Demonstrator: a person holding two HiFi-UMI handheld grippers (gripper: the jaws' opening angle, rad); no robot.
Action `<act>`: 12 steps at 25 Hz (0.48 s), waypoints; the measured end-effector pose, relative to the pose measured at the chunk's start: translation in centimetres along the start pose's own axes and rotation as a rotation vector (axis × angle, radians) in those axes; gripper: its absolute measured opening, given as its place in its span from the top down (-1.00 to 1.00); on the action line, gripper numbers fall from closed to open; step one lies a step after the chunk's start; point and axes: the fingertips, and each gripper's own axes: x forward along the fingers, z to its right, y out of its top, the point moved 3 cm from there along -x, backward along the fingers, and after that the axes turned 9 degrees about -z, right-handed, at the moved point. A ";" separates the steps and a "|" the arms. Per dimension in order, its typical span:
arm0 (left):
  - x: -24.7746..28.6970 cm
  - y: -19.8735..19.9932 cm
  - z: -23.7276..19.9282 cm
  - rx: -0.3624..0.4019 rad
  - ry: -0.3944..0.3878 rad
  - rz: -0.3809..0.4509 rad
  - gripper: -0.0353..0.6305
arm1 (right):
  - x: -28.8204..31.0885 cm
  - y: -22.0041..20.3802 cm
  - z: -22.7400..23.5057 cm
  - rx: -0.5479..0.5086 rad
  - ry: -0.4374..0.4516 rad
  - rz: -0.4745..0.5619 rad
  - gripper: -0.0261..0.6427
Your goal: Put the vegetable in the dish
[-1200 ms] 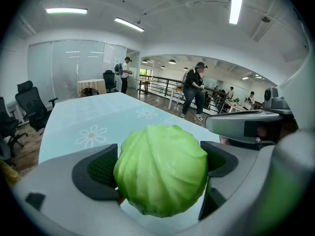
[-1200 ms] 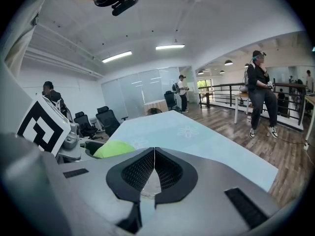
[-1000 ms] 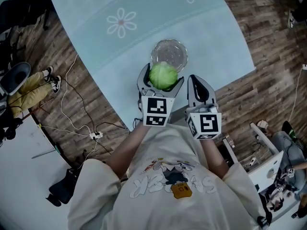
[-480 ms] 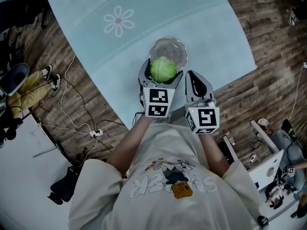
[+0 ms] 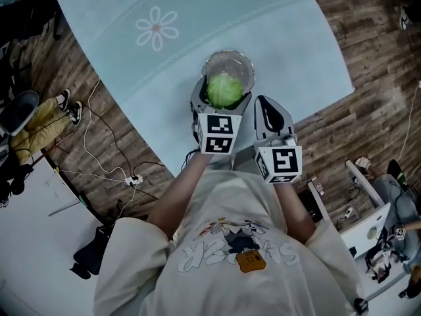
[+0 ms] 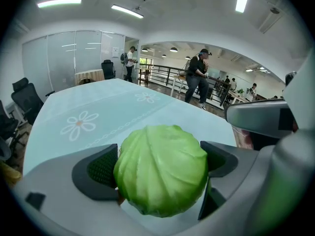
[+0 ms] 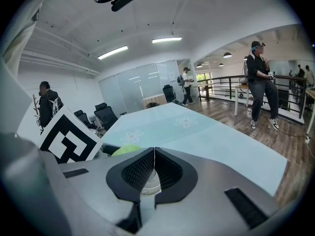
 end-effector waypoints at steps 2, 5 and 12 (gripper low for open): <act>0.7 -0.1 -0.1 0.000 0.001 -0.006 -0.70 | 0.2 0.0 0.2 0.007 -0.001 0.000 0.85; 1.6 -0.2 -0.2 -0.001 0.005 -0.023 -0.70 | 0.6 0.0 0.5 0.013 -0.001 -0.001 0.85; 3.4 -0.5 -0.7 0.014 0.024 -0.078 -0.70 | 1.2 0.0 1.0 0.000 0.000 -0.010 0.85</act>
